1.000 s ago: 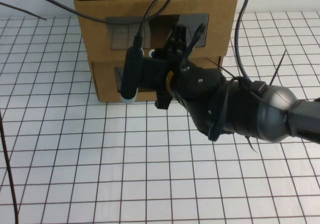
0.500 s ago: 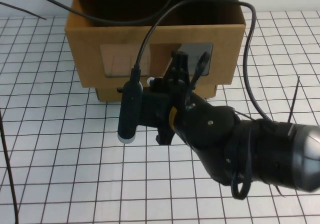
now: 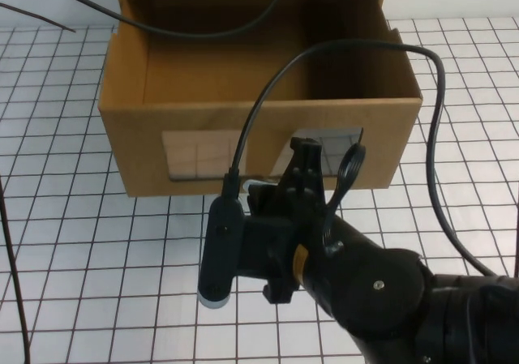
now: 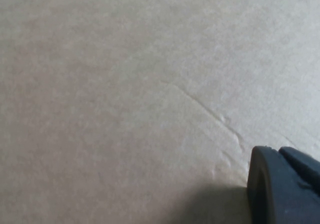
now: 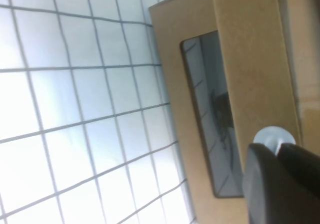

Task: Open the shoe box
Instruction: 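Pull the top drawer of the cardboard box fully open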

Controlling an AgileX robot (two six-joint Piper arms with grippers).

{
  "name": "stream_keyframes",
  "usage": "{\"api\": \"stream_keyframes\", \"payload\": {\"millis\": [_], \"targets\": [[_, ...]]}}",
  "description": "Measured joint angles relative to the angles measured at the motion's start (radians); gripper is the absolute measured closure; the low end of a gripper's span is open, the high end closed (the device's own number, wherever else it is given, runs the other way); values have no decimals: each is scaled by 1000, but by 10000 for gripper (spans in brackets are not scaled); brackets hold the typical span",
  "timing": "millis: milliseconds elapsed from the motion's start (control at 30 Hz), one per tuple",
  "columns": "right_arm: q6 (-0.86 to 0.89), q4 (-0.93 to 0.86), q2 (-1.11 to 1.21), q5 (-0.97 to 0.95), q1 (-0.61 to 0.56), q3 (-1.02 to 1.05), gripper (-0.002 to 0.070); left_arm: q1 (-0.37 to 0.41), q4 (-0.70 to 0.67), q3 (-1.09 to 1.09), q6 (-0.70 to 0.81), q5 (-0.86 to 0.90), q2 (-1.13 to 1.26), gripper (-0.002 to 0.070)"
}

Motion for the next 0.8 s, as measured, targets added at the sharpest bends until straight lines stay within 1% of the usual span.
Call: {"api": "stream_keyframes", "payload": {"millis": [200,533,800], "targets": [[0,50,-1,9,15,2,670,0,0,0,-4,0,0,677],[0,83,-13,49,64,2,670,0,0,0,-5,0,0,677],[-2,137,-13,51,72,2,669,0,0,0,-8,0,0,677]]}}
